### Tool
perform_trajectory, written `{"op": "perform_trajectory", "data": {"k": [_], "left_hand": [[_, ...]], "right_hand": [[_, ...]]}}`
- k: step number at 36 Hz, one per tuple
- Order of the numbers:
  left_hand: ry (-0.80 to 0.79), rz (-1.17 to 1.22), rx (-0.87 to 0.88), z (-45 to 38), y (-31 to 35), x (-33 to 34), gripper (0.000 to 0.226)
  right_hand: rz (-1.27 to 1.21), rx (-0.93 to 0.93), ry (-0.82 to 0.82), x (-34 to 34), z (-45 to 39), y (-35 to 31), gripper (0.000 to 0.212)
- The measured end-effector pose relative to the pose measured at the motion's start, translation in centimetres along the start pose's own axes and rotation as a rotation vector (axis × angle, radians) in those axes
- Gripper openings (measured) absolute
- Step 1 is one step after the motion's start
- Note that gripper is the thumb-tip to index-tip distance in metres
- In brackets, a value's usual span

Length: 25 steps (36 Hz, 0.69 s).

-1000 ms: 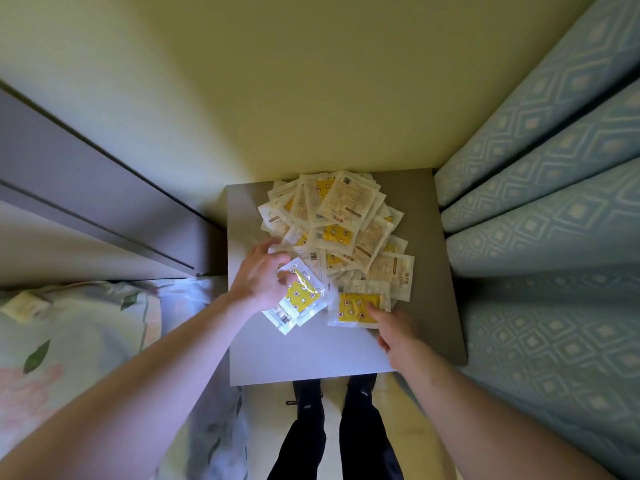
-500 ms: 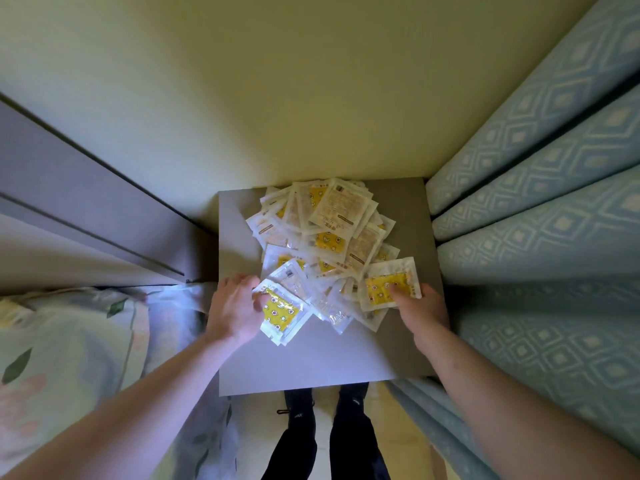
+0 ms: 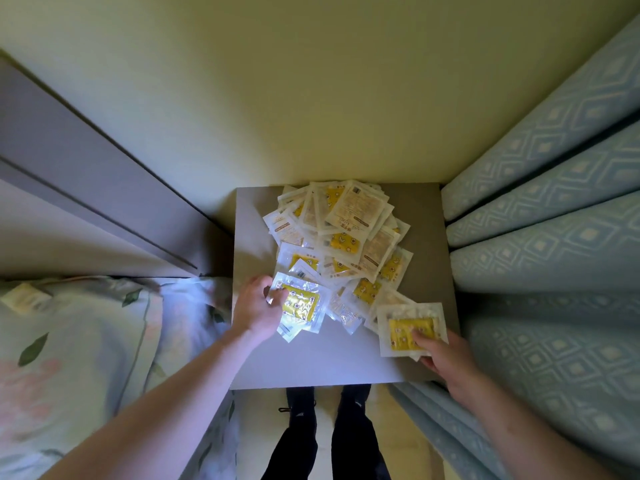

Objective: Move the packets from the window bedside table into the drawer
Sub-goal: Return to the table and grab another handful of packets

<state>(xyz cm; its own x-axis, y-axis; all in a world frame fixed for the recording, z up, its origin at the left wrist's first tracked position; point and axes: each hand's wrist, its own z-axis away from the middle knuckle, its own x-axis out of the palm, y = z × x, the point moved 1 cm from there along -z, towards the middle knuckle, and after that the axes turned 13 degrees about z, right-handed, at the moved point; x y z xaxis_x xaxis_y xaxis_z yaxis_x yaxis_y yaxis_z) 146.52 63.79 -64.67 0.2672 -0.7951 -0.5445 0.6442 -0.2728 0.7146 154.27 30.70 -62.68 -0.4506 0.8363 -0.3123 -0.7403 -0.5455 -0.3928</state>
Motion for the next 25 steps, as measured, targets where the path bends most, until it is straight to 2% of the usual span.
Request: {"op": "perform_trajectory", "data": {"k": [5, 10, 14, 20, 25], "left_hand": [[0.076, 0.012, -0.022, -0.5, -0.1, 1.0, 0.044], [0.045, 0.095, -0.054, 0.1, 0.4, 1.6, 0.043], [0.041, 0.182, -0.155, 1.1, 0.4, 1.9, 0.029], [0.076, 0.358, -0.314, 1.8, 0.2, 2.7, 0.02], [0.038, 0.355, -0.274, 3.4, 0.6, 3.2, 0.04]], "right_hand": [[-0.014, -0.004, 0.001, 0.0, 0.3, 0.3, 0.022], [-0.023, -0.002, 0.025, 1.2, 0.6, 0.4, 0.02], [-0.074, 0.003, 0.0, 2.4, 1.5, 0.1, 0.014], [-0.16, -0.017, -0.009, 3.5, 2.4, 0.2, 0.018], [-0.254, 0.028, 0.008, 4.7, 2.9, 1.0, 0.02]]}}
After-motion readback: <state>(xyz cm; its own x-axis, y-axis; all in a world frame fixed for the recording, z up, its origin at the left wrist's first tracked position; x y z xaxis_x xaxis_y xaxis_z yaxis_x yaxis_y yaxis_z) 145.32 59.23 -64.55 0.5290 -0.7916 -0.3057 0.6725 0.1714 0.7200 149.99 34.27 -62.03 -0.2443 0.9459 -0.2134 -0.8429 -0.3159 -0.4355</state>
